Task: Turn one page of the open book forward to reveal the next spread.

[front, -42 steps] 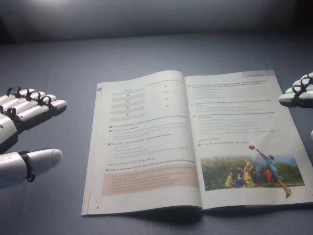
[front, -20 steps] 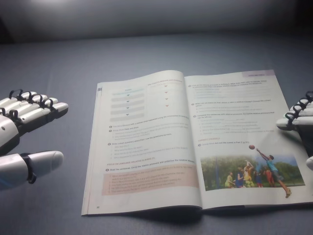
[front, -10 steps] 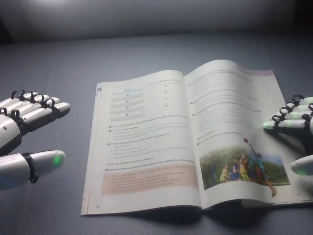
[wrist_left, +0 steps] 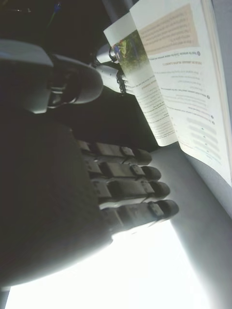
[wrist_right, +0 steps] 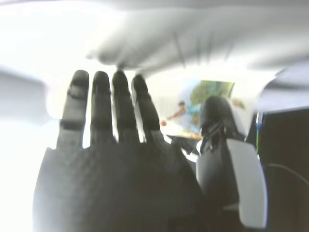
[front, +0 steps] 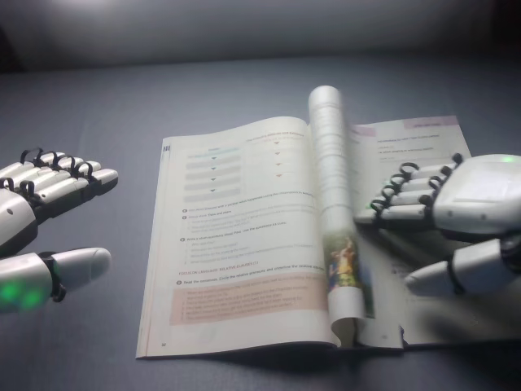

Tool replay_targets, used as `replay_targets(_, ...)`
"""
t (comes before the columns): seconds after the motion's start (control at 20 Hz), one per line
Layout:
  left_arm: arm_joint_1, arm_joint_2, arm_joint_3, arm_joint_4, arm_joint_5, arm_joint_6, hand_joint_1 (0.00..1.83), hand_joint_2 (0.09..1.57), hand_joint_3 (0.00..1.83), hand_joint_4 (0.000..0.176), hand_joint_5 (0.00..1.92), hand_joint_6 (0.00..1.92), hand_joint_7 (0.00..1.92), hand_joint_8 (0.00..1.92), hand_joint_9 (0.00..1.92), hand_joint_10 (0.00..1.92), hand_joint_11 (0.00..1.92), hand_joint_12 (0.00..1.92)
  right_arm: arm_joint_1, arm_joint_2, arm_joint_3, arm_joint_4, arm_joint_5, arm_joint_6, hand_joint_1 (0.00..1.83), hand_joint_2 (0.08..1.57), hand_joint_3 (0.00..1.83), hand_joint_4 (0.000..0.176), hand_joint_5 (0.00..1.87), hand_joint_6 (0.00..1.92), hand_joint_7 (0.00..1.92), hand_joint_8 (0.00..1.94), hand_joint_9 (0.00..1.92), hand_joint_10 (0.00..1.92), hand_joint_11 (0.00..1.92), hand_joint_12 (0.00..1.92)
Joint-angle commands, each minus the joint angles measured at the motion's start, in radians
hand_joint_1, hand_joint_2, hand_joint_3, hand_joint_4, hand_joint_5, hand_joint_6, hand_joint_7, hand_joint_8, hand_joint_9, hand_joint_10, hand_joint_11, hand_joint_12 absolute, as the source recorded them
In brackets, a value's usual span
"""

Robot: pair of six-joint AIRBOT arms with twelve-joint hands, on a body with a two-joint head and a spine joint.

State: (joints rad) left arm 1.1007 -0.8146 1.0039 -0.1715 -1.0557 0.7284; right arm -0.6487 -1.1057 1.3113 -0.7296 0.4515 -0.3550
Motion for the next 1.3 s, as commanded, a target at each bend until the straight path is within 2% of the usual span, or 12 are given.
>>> replay_targets(0.0,-0.010,-0.001,0.006,-0.008,-0.120,-0.005,0.00,1.34,0.00,0.000,0.14,0.00,0.10,0.00,0.06,0.00,0.04,0.07,0.026,-0.015,0.014,0.042,0.091,0.004,0.00,1.25,0.00,0.000,0.05,0.00,0.08,0.00,0.08,0.00,0.04,0.07)
replay_targets(0.15,-0.014,-0.002,0.008,-0.008,-0.123,-0.006,0.00,1.33,0.00,0.000,0.13,0.00,0.09,0.00,0.05,0.00,0.02,0.06,0.042,-0.082,0.067,0.133,0.139,0.004,0.00,1.31,0.01,0.000,0.08,0.00,0.08,0.01,0.09,0.01,0.03,0.05)
replay_targets(0.55,-0.037,-0.004,0.017,-0.008,-0.160,-0.007,0.00,1.31,0.00,0.000,0.16,0.00,0.15,0.01,0.09,0.01,0.05,0.07,0.113,-0.238,0.144,0.206,0.195,0.004,0.00,1.28,0.00,0.000,0.10,0.01,0.12,0.01,0.09,0.01,0.08,0.06)
replay_targets(0.6,-0.042,-0.004,0.018,-0.008,-0.167,-0.007,0.00,1.30,0.00,0.000,0.17,0.00,0.15,0.00,0.09,0.00,0.04,0.07,0.120,-0.254,0.148,0.206,0.201,0.004,0.00,1.29,0.00,0.000,0.14,0.01,0.16,0.01,0.14,0.01,0.13,0.07)
replay_targets(0.65,-0.049,-0.004,0.020,-0.008,-0.177,-0.007,0.00,1.30,0.00,0.000,0.17,0.01,0.15,0.00,0.09,0.00,0.04,0.07,0.126,-0.270,0.149,0.205,0.207,0.005,0.00,1.27,0.00,0.000,0.21,0.01,0.27,0.01,0.35,0.03,0.38,0.17)
replay_targets(0.7,-0.054,-0.004,0.021,-0.008,-0.184,-0.007,0.00,1.33,0.01,0.000,0.18,0.01,0.15,0.00,0.08,0.00,0.01,0.06,0.129,-0.279,0.149,0.204,0.212,0.005,0.00,1.28,0.00,0.017,0.22,0.01,0.26,0.00,0.37,0.02,0.43,0.19)
replay_targets(0.75,-0.059,-0.003,0.023,-0.008,-0.189,-0.007,0.00,1.34,0.01,0.000,0.18,0.00,0.15,0.00,0.09,0.00,0.03,0.06,0.131,-0.286,0.147,0.204,0.217,0.005,0.00,1.38,0.01,0.000,0.19,0.00,0.24,0.00,0.28,0.00,0.29,0.14)
replay_targets(0.85,-0.061,-0.003,0.024,-0.015,-0.209,-0.007,0.00,1.33,0.00,0.000,0.18,0.00,0.14,0.00,0.09,0.01,0.05,0.08,0.146,-0.296,0.146,0.205,0.221,0.005,0.00,1.38,0.00,0.000,0.17,0.00,0.19,0.00,0.18,0.00,0.12,0.07)
replay_targets(1.0,-0.061,0.008,0.014,-0.027,-0.261,-0.001,0.00,1.33,0.00,0.000,0.18,0.00,0.17,0.01,0.10,0.01,0.03,0.07,0.187,-0.320,0.164,0.204,0.221,0.004,0.00,1.56,0.05,0.000,0.20,0.01,0.18,0.01,0.16,0.01,0.10,0.07)
replay_targets(1.1,-0.055,0.022,-0.003,-0.047,-0.312,0.021,0.00,1.31,0.00,0.000,0.20,0.01,0.17,0.01,0.10,0.00,0.01,0.06,0.227,-0.332,0.178,0.204,0.221,0.004,0.15,1.57,0.05,0.000,0.13,0.00,0.11,0.00,0.08,0.00,0.06,0.05)
replay_targets(1.15,-0.045,0.029,-0.011,-0.061,-0.358,0.026,0.00,1.34,0.01,0.000,0.23,0.01,0.18,0.01,0.10,0.01,0.01,0.05,0.265,-0.331,0.183,0.205,0.223,0.004,0.01,1.57,0.06,0.000,0.06,0.00,0.05,0.00,0.03,0.00,0.06,0.06)
replay_targets(1.25,-0.030,0.035,-0.019,-0.073,-0.391,0.026,0.00,1.43,0.02,0.000,0.25,0.01,0.20,0.01,0.11,0.00,0.03,0.07,0.286,-0.324,0.191,0.223,0.242,0.004,0.00,1.57,0.13,0.000,0.07,0.01,0.06,0.00,0.03,0.00,0.01,0.05)
